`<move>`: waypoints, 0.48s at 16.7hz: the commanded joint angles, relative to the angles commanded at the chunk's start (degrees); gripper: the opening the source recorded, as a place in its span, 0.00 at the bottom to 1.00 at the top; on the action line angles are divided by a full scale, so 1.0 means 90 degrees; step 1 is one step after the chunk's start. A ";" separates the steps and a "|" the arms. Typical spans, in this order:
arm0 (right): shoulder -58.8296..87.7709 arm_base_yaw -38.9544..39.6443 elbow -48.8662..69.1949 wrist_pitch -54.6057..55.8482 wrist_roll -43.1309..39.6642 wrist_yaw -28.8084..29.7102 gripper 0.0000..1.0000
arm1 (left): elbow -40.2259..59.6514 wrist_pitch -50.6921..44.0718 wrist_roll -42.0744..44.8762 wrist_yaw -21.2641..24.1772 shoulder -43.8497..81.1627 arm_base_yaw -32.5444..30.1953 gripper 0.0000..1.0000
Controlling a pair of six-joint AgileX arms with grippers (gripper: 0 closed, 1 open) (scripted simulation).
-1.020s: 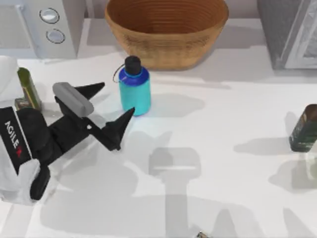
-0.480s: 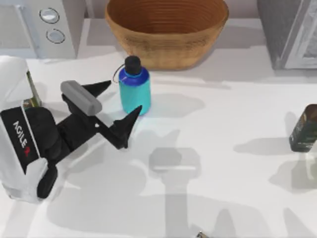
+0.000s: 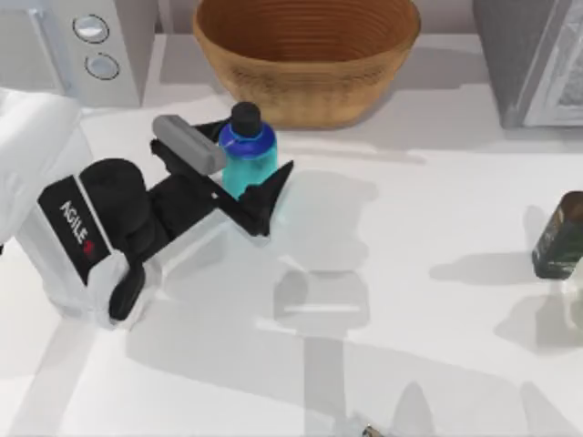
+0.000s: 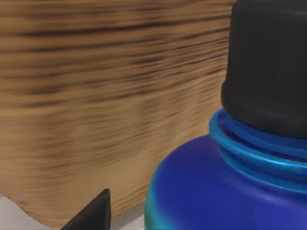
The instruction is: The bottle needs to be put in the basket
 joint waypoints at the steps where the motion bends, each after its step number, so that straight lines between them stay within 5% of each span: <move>1: 0.0000 0.0000 0.0000 0.0000 0.0000 0.0000 1.00 | 0.0082 -0.0063 0.0000 0.0015 0.0020 0.0017 1.00; 5: 0.0000 0.0000 0.0000 0.0000 0.0000 0.0000 1.00 | 0.0100 -0.0077 0.0000 0.0019 0.0025 0.0022 1.00; 8: 0.0000 0.0000 0.0000 0.0000 0.0000 0.0000 1.00 | 0.0100 -0.0077 0.0000 0.0019 0.0025 0.0022 0.77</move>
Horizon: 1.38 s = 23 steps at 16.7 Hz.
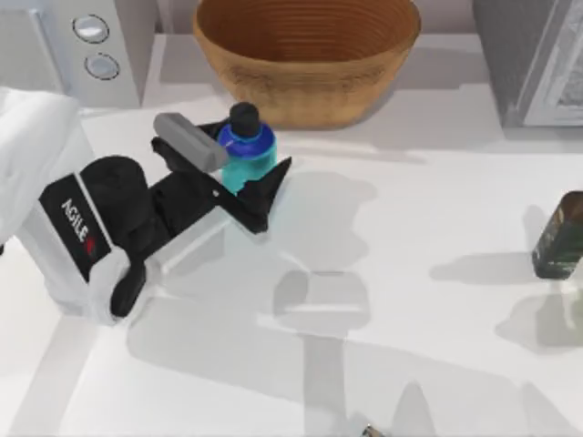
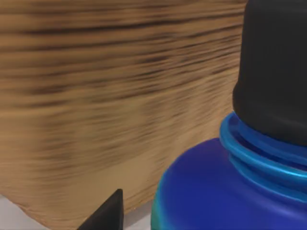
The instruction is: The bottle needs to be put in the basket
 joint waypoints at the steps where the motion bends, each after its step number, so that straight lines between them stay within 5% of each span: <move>1: 0.0000 0.0000 0.0000 0.0000 0.0000 0.0000 1.00 | 0.0000 0.0000 0.0000 0.0000 0.0000 0.0000 0.70; 10: 0.0000 0.0000 0.0000 0.0000 0.0000 0.0000 1.00 | 0.0000 0.0000 0.0000 0.0000 0.0000 0.0000 0.02; 23: 0.0000 0.0000 0.0000 0.0000 0.0000 0.0000 1.00 | -0.0410 0.0053 -0.0084 0.0118 -0.0436 -0.0086 0.00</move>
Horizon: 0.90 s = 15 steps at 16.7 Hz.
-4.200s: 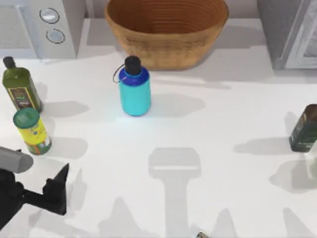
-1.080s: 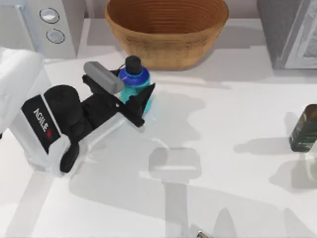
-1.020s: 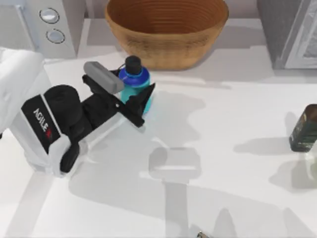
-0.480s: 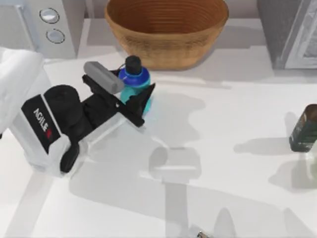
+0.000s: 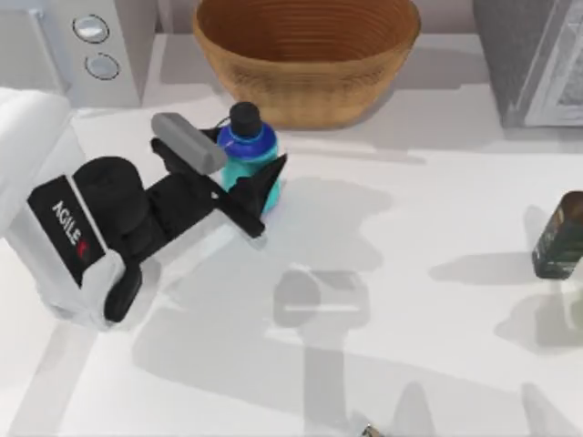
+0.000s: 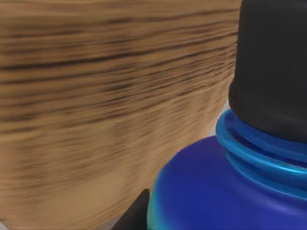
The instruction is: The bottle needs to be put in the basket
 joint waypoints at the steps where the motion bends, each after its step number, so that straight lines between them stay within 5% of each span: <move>1: 0.0000 0.0000 0.0000 0.0000 0.0000 0.0000 1.00 | -0.0239 -0.0023 -0.0013 0.0043 -0.0271 0.0016 0.00; 15: 0.0000 0.0000 0.0000 0.0000 0.0000 0.0000 1.00 | -0.2431 -0.0735 0.0121 0.1370 -0.3389 0.1470 0.00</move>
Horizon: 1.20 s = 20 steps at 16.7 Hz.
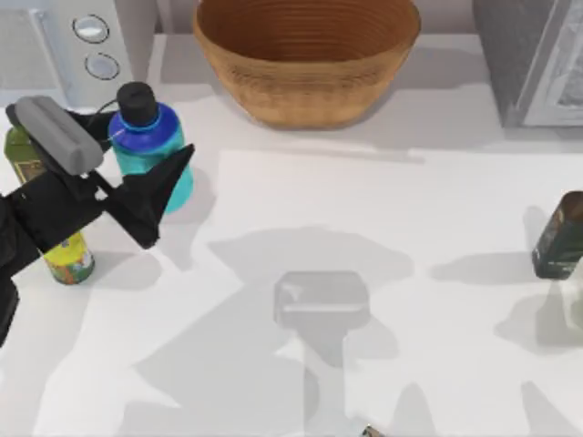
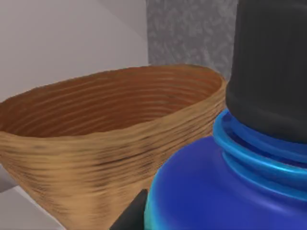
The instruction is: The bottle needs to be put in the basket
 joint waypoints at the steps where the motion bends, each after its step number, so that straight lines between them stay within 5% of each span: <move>1: 0.0000 0.0000 0.0000 0.0000 0.0000 0.0000 1.00 | -0.0146 -0.0153 0.0011 0.0107 -0.0203 0.0126 0.00; 12: 0.0000 0.0000 0.0000 0.0000 0.0000 0.0000 1.00 | 0.0027 -0.0868 0.0017 0.0076 -0.0123 0.0239 0.00; 20: 0.0000 0.0000 0.0000 0.0000 0.0000 0.0000 1.00 | 0.4047 -0.3165 0.0024 -0.0545 0.0962 -0.0486 0.00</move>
